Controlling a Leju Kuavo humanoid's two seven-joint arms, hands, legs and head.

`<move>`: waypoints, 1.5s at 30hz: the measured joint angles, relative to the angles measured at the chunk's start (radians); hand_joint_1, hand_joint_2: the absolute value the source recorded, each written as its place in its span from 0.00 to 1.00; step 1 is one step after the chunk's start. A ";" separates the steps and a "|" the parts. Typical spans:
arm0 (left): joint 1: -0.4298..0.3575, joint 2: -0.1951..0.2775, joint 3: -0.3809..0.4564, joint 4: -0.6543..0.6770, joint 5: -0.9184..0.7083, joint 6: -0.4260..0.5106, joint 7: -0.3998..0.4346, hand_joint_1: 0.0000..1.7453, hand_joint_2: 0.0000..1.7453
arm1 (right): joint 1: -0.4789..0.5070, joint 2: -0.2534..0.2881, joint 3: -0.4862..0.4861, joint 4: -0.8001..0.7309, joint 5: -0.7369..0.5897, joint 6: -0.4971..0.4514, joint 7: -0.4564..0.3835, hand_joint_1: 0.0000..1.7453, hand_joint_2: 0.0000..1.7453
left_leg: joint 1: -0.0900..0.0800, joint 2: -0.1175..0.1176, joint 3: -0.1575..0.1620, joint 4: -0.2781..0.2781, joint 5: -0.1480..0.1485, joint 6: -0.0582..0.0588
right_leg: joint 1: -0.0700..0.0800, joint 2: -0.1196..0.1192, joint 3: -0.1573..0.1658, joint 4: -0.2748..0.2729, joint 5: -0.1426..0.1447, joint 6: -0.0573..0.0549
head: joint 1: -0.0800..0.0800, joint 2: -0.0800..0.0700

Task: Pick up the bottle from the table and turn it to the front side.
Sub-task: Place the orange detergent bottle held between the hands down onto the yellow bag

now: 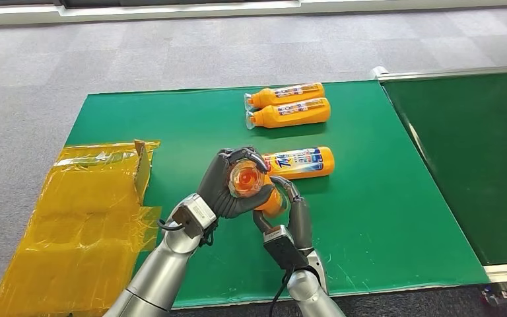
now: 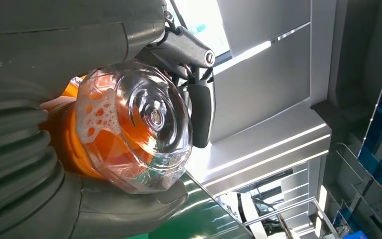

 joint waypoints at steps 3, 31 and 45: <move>-0.003 0.000 0.000 0.005 0.000 0.000 0.000 1.00 1.00 | 0.000 0.000 -0.002 0.000 0.003 0.000 0.000 1.00 1.00 | 0.000 0.000 0.000 0.000 0.000 0.000 | 0.000 0.000 0.000 0.000 0.000 0.000 | 0.000 0.000; -0.027 0.017 0.000 0.020 -0.302 0.167 0.082 1.00 1.00 | 0.024 0.014 -0.095 0.000 0.067 0.002 -0.003 0.00 1.00 | 0.000 0.000 0.000 0.000 0.000 0.000 | 0.000 0.000 0.000 0.000 0.000 0.000 | 0.000 0.000; -0.113 0.073 -0.106 0.095 -0.785 0.387 0.225 1.00 1.00 | 0.039 0.028 -0.166 0.000 0.091 -0.001 -0.003 0.00 1.00 | 0.000 0.000 0.000 0.000 0.001 0.000 | 0.000 0.000 0.000 0.000 0.000 0.000 | 0.000 0.000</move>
